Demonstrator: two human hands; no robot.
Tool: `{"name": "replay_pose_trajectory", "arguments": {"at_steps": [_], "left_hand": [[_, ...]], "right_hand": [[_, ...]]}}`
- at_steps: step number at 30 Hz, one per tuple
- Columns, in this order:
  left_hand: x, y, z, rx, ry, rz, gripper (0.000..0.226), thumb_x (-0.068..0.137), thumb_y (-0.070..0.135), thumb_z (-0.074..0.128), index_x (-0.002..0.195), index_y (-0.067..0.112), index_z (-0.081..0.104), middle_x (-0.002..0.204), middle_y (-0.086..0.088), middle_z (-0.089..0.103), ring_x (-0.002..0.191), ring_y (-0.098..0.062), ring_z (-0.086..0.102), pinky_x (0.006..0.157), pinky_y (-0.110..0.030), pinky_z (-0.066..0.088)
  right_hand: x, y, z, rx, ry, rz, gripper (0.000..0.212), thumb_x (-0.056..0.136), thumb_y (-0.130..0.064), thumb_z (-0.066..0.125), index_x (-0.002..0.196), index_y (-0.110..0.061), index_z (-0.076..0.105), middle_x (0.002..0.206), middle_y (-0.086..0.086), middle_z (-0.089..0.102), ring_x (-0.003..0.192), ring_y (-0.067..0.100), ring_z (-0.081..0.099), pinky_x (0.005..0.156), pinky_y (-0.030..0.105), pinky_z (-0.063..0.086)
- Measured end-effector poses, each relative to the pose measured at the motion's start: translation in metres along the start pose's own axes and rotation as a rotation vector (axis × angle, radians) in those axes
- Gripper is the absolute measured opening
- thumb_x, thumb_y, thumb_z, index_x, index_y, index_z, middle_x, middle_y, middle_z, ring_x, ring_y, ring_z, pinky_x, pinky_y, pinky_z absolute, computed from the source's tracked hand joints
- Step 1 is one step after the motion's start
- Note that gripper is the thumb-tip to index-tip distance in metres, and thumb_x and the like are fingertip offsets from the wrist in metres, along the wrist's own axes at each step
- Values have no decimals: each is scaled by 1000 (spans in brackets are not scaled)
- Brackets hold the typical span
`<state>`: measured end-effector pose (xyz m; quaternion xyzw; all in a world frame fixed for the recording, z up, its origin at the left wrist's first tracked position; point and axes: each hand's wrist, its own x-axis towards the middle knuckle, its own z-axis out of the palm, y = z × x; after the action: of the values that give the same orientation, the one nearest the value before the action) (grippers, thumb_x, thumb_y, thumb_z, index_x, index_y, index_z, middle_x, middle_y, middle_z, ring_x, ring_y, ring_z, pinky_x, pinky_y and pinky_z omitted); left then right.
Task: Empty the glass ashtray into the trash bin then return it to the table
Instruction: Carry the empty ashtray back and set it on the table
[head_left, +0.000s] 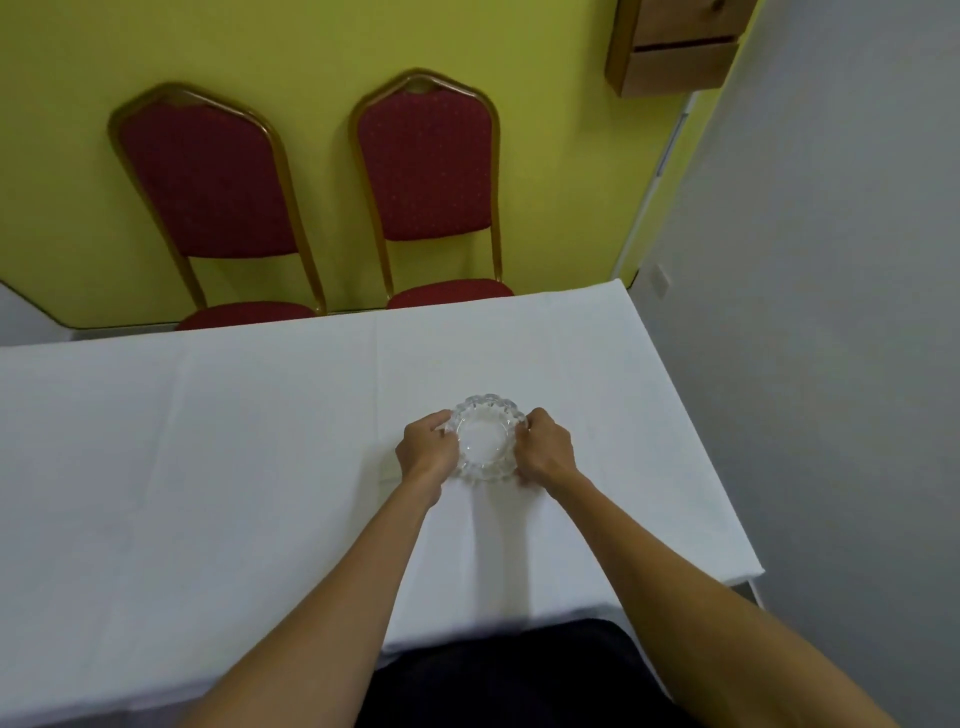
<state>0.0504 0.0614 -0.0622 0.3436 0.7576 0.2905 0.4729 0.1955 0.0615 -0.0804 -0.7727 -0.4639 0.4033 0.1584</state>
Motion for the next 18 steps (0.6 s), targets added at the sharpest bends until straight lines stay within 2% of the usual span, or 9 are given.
{"name": "replay_pose_trajectory", "arguments": {"at_steps": [4, 9, 14, 16, 18], "left_hand": [[3, 3, 1, 34, 8, 20, 44, 94, 9, 47, 132, 24, 66, 133, -3, 67, 111, -28, 68, 74, -23, 50], [8, 6, 4, 59, 19, 9, 45, 93, 5, 49, 133, 21, 65, 133, -7, 65, 112, -26, 67, 76, -23, 50], [9, 7, 7, 74, 24, 10, 45, 93, 2, 48, 133, 18, 64, 134, -7, 64, 114, -25, 65, 74, -21, 46], [10, 7, 7, 69, 20, -4, 47, 93, 2, 48, 133, 19, 63, 135, -7, 64, 113, -26, 65, 73, -22, 47], [10, 7, 8, 56, 11, -27, 50, 91, 0, 47, 136, 18, 61, 137, -7, 62, 114, -27, 65, 74, -24, 48]], "right_hand": [[4, -3, -1, -25, -10, -9, 28, 97, -15, 39, 116, 0, 52, 120, 23, 55, 99, 41, 63, 80, 45, 57], [12, -6, -3, -52, -35, -7, 29, 98, -11, 41, 123, 1, 51, 126, 25, 49, 96, 41, 62, 60, 36, 50], [13, -6, -6, -34, -47, -16, 23, 96, -10, 46, 116, 0, 52, 121, 25, 49, 88, 43, 65, 51, 43, 58], [14, -7, -6, -59, -62, -26, 23, 96, -8, 49, 117, 0, 52, 121, 24, 50, 93, 45, 66, 56, 44, 61], [14, -8, -8, -124, -90, -43, 28, 94, -6, 53, 121, 1, 52, 123, 22, 52, 106, 42, 61, 70, 40, 57]]}}
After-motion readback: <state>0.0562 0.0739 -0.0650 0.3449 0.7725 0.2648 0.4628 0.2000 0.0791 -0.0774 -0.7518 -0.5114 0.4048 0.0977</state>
